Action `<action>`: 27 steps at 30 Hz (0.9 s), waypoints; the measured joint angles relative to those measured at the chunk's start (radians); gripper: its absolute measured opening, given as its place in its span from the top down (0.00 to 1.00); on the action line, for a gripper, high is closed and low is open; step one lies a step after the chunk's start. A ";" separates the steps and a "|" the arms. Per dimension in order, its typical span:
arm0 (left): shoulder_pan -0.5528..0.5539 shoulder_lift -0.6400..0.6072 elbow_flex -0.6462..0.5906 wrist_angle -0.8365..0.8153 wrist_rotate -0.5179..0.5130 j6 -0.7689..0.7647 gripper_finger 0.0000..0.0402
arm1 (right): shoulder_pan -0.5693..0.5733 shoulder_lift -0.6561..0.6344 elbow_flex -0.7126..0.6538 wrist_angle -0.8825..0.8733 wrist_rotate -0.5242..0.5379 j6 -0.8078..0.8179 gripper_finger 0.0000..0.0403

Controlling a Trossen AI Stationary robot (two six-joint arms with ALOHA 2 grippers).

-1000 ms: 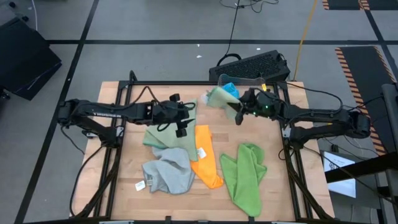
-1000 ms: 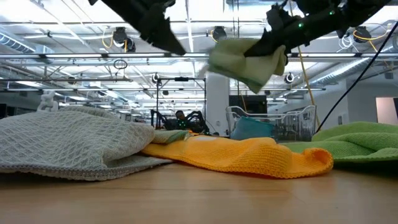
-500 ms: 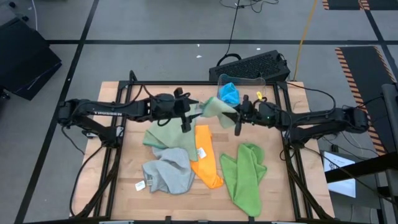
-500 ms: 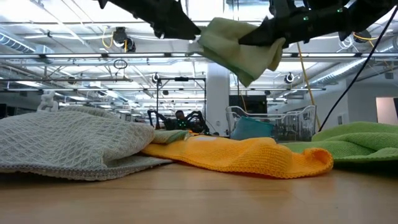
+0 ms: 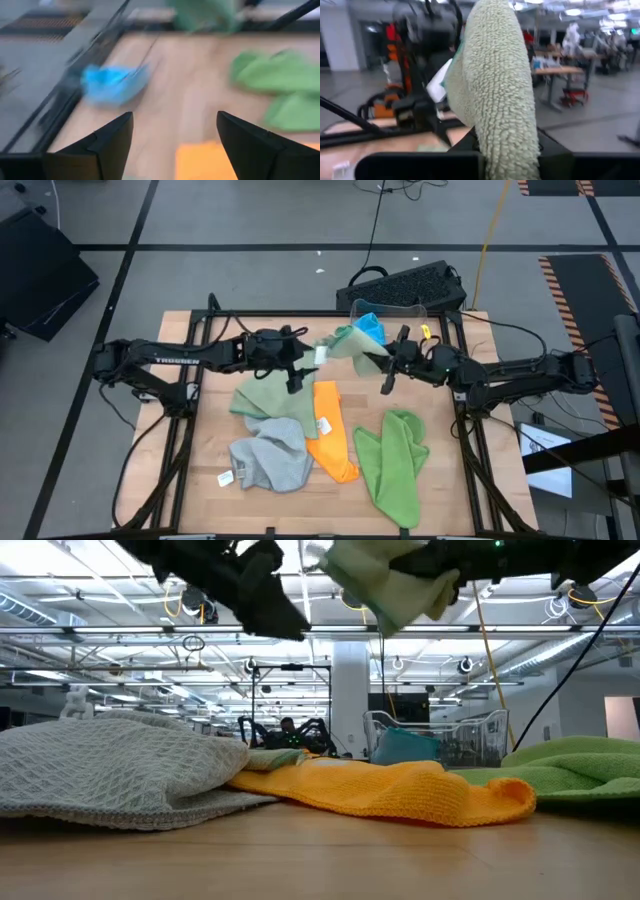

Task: Fold microfiber towels
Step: Put the right light green microfiber towel into the transparent bin

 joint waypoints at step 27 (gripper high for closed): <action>-0.045 0.111 -0.140 0.840 0.208 -0.083 0.07 | 0.005 0.531 0.002 0.897 -0.262 0.051 0.94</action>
